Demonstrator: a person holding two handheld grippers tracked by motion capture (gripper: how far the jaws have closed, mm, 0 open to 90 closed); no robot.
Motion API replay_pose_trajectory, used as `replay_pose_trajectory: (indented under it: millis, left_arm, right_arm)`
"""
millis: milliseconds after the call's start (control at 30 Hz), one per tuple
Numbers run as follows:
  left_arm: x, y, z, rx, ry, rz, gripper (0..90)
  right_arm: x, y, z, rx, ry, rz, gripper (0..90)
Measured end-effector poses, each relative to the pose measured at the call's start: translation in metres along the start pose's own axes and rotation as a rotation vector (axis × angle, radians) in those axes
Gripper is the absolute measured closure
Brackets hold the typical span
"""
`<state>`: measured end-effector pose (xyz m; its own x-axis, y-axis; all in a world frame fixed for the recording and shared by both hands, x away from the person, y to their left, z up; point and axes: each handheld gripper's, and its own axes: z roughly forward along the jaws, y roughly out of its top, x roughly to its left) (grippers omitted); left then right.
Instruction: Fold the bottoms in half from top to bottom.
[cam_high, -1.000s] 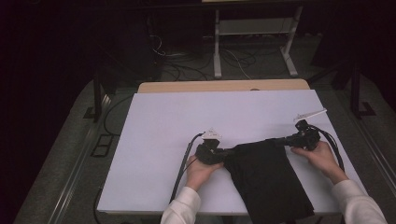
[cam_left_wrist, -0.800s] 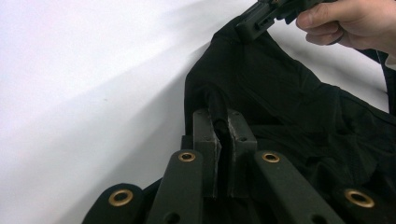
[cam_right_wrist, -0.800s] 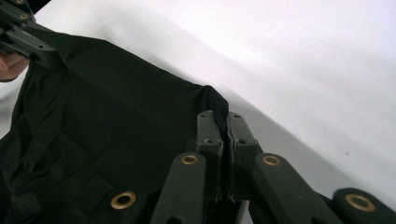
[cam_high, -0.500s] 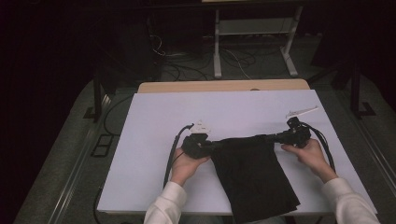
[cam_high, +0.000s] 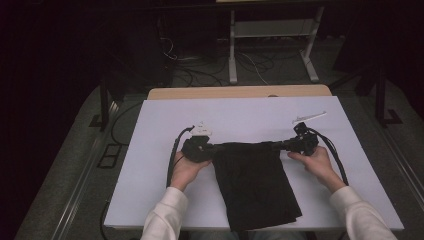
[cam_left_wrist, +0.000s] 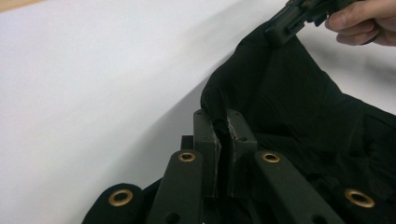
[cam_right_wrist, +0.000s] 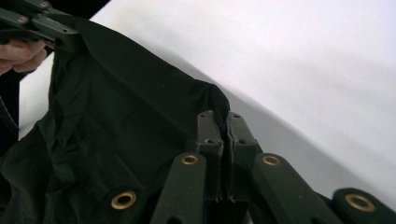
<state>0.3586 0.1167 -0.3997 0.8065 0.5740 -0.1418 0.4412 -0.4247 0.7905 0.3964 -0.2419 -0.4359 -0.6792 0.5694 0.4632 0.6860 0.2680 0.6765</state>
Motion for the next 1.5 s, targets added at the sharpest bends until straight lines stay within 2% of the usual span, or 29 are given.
replay_pose_trajectory:
  millis: [133,300,433,600,700,967,1133,1233,1400,1500]
  left_arm:
    - [0.008,0.005,-0.003,-0.02,0.006,0.021,84.1]
    - [0.017,0.011,-0.005,-0.044,0.012,0.032,84.0]
    - [0.025,0.014,-0.006,-0.044,0.01,0.044,84.0]
    - [0.035,0.019,-0.005,-0.04,0.005,0.055,84.0]
    - [0.043,0.021,-0.004,-0.043,0.006,0.046,83.9]
    - [0.058,0.025,0.002,-0.03,0.007,0.052,84.0]
    - [0.068,0.031,0.008,-0.025,0.018,0.052,84.0]
    - [0.075,0.036,0.011,-0.03,0.02,0.055,84.0]
    - [0.086,0.044,0.02,-0.016,0.037,0.057,83.9]
    - [0.092,0.044,0.027,-0.025,0.056,0.069,83.8]
  right_arm:
    - [0.0,0.003,0.005,-0.021,0.006,0.028,85.3]
    - [0.001,0.008,0.008,-0.041,-0.004,0.028,85.3]
    - [0.001,0.012,0.011,-0.057,-0.014,0.04,85.3]
    - [0.001,0.019,0.018,-0.049,-0.034,0.046,85.3]
    - [-0.003,0.023,0.023,-0.055,-0.04,0.058,85.3]
    - [-0.009,0.031,0.033,-0.057,-0.058,0.071,85.2]
    - [-0.018,0.043,0.036,-0.072,-0.083,0.088,85.2]
    - [-0.022,0.05,0.036,-0.086,-0.082,0.089,85.2]
    - [-0.032,0.061,0.039,-0.087,-0.102,0.111,85.1]
    - [-0.037,0.064,0.041,-0.086,-0.118,0.118,84.9]
